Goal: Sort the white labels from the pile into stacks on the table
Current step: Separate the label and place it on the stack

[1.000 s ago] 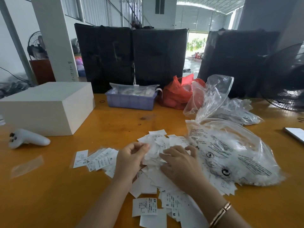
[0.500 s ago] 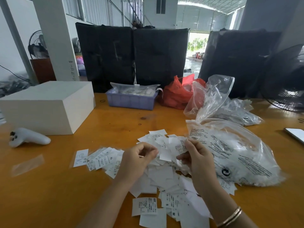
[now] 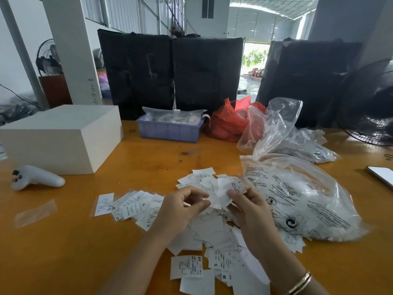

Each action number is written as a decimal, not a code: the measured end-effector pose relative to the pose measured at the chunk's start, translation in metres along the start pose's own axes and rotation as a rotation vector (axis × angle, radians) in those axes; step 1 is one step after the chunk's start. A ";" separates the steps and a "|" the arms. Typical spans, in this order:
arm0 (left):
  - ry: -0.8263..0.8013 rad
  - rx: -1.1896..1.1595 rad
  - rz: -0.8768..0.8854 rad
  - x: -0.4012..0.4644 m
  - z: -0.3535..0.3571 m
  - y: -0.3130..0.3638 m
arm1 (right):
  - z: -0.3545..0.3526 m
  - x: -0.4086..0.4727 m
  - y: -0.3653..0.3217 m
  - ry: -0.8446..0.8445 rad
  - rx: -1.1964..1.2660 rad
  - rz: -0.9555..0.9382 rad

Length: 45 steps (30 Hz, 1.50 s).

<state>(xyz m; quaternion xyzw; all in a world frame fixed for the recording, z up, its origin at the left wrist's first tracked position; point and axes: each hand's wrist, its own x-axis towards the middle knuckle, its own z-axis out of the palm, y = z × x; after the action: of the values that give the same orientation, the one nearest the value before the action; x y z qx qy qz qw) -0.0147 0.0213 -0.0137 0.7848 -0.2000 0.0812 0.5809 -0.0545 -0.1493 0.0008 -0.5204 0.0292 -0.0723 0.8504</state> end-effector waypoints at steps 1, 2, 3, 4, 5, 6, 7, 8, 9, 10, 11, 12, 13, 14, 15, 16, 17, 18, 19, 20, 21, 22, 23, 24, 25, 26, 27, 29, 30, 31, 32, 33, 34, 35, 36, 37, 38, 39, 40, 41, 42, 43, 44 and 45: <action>-0.004 -0.007 -0.002 0.000 0.000 0.000 | -0.001 0.000 0.000 -0.021 0.035 -0.004; -0.005 -0.011 -0.005 0.000 0.000 0.000 | 0.000 -0.001 -0.001 -0.035 0.049 -0.008; -0.005 -0.011 -0.007 0.000 -0.001 0.000 | -0.001 0.000 -0.001 -0.039 0.037 -0.019; -0.002 -0.009 -0.008 0.000 -0.001 0.000 | -0.001 0.000 -0.003 -0.039 -0.003 -0.029; -0.001 -0.006 -0.008 0.000 -0.001 0.000 | -0.002 0.000 -0.004 -0.034 -0.061 -0.053; -0.002 -0.002 -0.006 0.000 -0.002 -0.001 | -0.002 0.000 -0.006 -0.025 -0.124 -0.080; -0.004 0.003 -0.005 0.000 -0.002 -0.001 | -0.004 0.000 -0.006 -0.022 -0.187 -0.107; -0.006 0.010 -0.003 0.000 -0.003 -0.001 | -0.004 0.001 -0.006 -0.010 -0.252 -0.131; -0.007 0.017 -0.002 0.000 -0.003 -0.001 | -0.005 0.001 -0.006 0.003 -0.318 -0.157; -0.008 0.023 0.000 0.000 -0.003 -0.001 | -0.005 0.001 -0.005 0.014 -0.387 -0.179; -0.009 0.028 0.002 0.000 -0.004 -0.001 | -0.005 0.001 -0.005 0.016 -0.454 -0.202; -0.014 0.033 0.003 -0.001 -0.004 -0.001 | -0.004 0.000 -0.004 0.014 -0.516 -0.225; -0.021 0.038 0.003 -0.001 -0.004 0.000 | -0.003 0.000 -0.004 0.013 -0.575 -0.249; -0.028 0.040 0.003 -0.001 -0.004 0.001 | -0.003 -0.001 -0.003 0.014 -0.626 -0.266; -0.032 0.038 0.000 -0.002 -0.003 0.001 | -0.003 -0.001 -0.003 0.010 -0.657 -0.273; -0.035 0.037 -0.003 -0.002 -0.003 0.002 | -0.002 -0.002 -0.002 0.005 -0.674 -0.275; -0.038 0.039 -0.004 -0.002 -0.003 0.003 | -0.002 -0.002 -0.001 -0.004 -0.686 -0.279; -0.040 0.045 -0.002 -0.002 -0.003 0.003 | -0.001 -0.003 -0.001 -0.010 -0.698 -0.288; -0.043 0.051 0.000 -0.002 -0.003 0.003 | 0.000 -0.003 0.000 -0.016 -0.707 -0.300; -0.045 0.053 -0.001 -0.002 -0.002 0.004 | 0.001 -0.004 0.001 -0.020 -0.716 -0.312; -0.050 0.050 -0.006 -0.003 -0.002 0.004 | 0.002 -0.004 0.002 -0.024 -0.723 -0.321; -0.057 0.045 -0.010 -0.003 -0.001 0.005 | 0.004 -0.005 0.003 -0.034 -0.726 -0.324; -0.065 0.038 -0.009 -0.003 0.000 0.006 | 0.005 -0.005 0.004 -0.049 -0.726 -0.321; -0.073 0.027 -0.009 -0.003 0.000 0.006 | 0.007 -0.006 0.005 -0.067 -0.732 -0.316; -0.080 0.014 -0.007 -0.003 0.000 0.006 | 0.007 -0.006 0.006 -0.083 -0.743 -0.315; -0.085 0.004 -0.003 -0.003 0.001 0.007 | 0.007 -0.006 0.006 -0.097 -0.750 -0.312; -0.087 0.001 0.000 -0.003 0.001 0.007 | 0.007 -0.007 0.006 -0.107 -0.748 -0.303; -0.081 0.000 -0.009 -0.003 0.001 0.007 | 0.007 -0.007 0.005 -0.107 -0.706 -0.271; -0.070 -0.009 -0.015 -0.002 0.000 0.006 | 0.007 -0.007 0.003 -0.086 -0.656 -0.252; -0.058 -0.023 -0.025 -0.002 0.000 0.005 | 0.006 -0.006 0.002 -0.054 -0.584 -0.234; -0.047 -0.037 -0.035 -0.001 -0.001 0.005 | 0.005 -0.005 0.000 -0.020 -0.505 -0.220; -0.039 -0.050 -0.043 -0.001 -0.001 0.005 | 0.004 -0.005 -0.002 0.003 -0.438 -0.215; -0.034 -0.062 -0.048 0.000 -0.001 0.005 | 0.002 -0.004 -0.003 0.012 -0.394 -0.214; -0.033 -0.072 -0.053 0.000 -0.001 0.005 | 0.001 -0.004 -0.003 0.007 -0.369 -0.216; -0.038 -0.073 -0.055 0.000 0.000 0.005 | 0.001 -0.004 -0.003 -0.008 -0.363 -0.219; -0.045 -0.066 -0.056 0.000 0.000 0.006 | 0.002 -0.004 -0.002 -0.027 -0.368 -0.223; -0.050 -0.062 -0.056 -0.001 0.000 0.006 | 0.003 -0.004 0.000 -0.045 -0.390 -0.228; -0.051 -0.065 -0.060 -0.001 0.000 0.006 | 0.004 -0.004 0.002 -0.058 -0.424 -0.236; -0.049 -0.074 -0.065 -0.001 0.000 0.006 | 0.005 -0.004 0.004 -0.065 -0.465 -0.250; -0.048 -0.081 -0.070 -0.001 0.000 0.007 | 0.005 -0.003 0.006 -0.064 -0.504 -0.266; -0.048 -0.083 -0.069 -0.001 0.000 0.007 | 0.004 -0.003 0.007 -0.058 -0.534 -0.277; -0.048 -0.079 -0.065 -0.001 0.000 0.008 | 0.003 -0.002 0.008 -0.052 -0.558 -0.283; -0.047 -0.078 -0.060 -0.001 -0.001 0.008 | 0.002 -0.001 0.008 -0.051 -0.579 -0.286; -0.045 -0.079 -0.056 -0.001 -0.001 0.009 | 0.002 -0.001 0.009 -0.055 -0.597 -0.288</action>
<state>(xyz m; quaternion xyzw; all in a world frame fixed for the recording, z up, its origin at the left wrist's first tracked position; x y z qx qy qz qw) -0.0192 0.0201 -0.0058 0.7681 -0.1939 0.0389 0.6090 -0.0547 -0.1435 -0.0061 -0.7472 -0.0477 -0.1661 0.6417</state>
